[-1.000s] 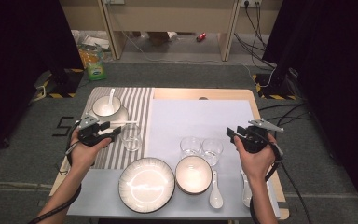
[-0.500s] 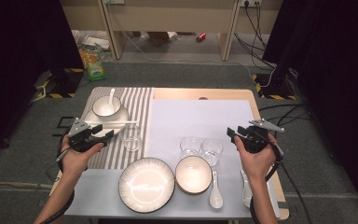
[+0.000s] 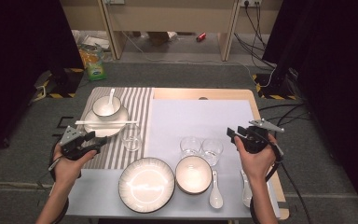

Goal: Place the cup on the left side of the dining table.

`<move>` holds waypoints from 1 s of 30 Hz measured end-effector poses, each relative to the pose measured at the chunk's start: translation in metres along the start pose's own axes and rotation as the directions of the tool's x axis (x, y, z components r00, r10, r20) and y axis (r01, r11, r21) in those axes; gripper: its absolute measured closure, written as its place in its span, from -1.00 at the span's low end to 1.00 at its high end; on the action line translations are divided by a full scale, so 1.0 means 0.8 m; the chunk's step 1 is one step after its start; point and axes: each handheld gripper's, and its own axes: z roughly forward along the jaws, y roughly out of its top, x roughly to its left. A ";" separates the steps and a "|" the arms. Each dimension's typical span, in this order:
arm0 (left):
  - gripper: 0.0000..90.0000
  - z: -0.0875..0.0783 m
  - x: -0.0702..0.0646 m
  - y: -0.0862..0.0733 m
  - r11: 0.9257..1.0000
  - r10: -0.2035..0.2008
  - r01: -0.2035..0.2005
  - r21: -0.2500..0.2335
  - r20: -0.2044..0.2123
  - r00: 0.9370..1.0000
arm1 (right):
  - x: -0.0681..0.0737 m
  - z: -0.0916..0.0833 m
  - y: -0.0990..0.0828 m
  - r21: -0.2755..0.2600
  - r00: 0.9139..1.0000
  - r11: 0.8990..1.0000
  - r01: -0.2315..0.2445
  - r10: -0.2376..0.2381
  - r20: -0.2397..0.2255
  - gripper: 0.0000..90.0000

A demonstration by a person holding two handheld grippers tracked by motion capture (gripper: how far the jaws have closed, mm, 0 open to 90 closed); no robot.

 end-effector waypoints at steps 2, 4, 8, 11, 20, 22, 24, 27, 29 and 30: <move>-0.10 -0.002 0.002 -0.004 1.000 -0.003 0.003 0.003 -0.003 1.000 | 0.000 0.000 0.000 0.000 1.000 1.000 0.000 0.000 0.002 0.14; -0.09 -0.004 0.003 -0.007 1.000 -0.002 0.002 0.007 -0.001 1.000 | 0.000 0.000 0.000 -0.001 1.000 1.000 0.000 0.000 0.000 0.14; -0.10 -0.008 0.007 -0.011 1.000 0.000 0.000 0.007 -0.010 1.000 | 0.000 0.000 0.000 -0.001 1.000 1.000 0.001 -0.001 0.002 0.14; -0.12 -0.010 0.010 -0.015 1.000 -0.009 0.009 0.002 -0.016 1.000 | 0.000 0.000 0.000 -0.001 1.000 1.000 0.001 -0.001 0.001 0.14; -0.13 -0.018 0.017 -0.028 1.000 -0.025 0.025 0.010 -0.040 0.999 | 0.000 -0.001 0.000 -0.001 1.000 1.000 0.001 -0.001 0.005 0.14; -0.14 -0.020 0.019 -0.032 0.999 -0.030 0.030 0.010 -0.044 0.999 | 0.000 -0.001 0.000 -0.001 1.000 1.000 0.001 -0.001 0.005 0.14; -0.14 -0.022 0.021 -0.037 0.999 -0.032 0.032 0.013 -0.051 0.998 | -0.001 -0.001 0.000 -0.004 1.000 1.000 0.004 -0.004 0.007 0.14; -0.14 -0.023 0.023 -0.043 0.999 -0.041 0.042 0.016 -0.054 0.998 | -0.001 -0.001 0.000 -0.001 1.000 1.000 0.001 -0.001 0.005 0.14; -0.14 -0.023 0.023 -0.046 0.999 -0.041 0.042 0.019 -0.053 0.998 | 0.000 0.000 0.000 0.000 1.000 1.000 0.001 -0.001 0.002 0.14; -0.14 -0.024 0.024 -0.047 0.999 -0.041 0.042 0.023 -0.055 0.998 | 0.000 0.000 0.000 -0.001 1.000 1.000 0.001 -0.001 0.002 0.14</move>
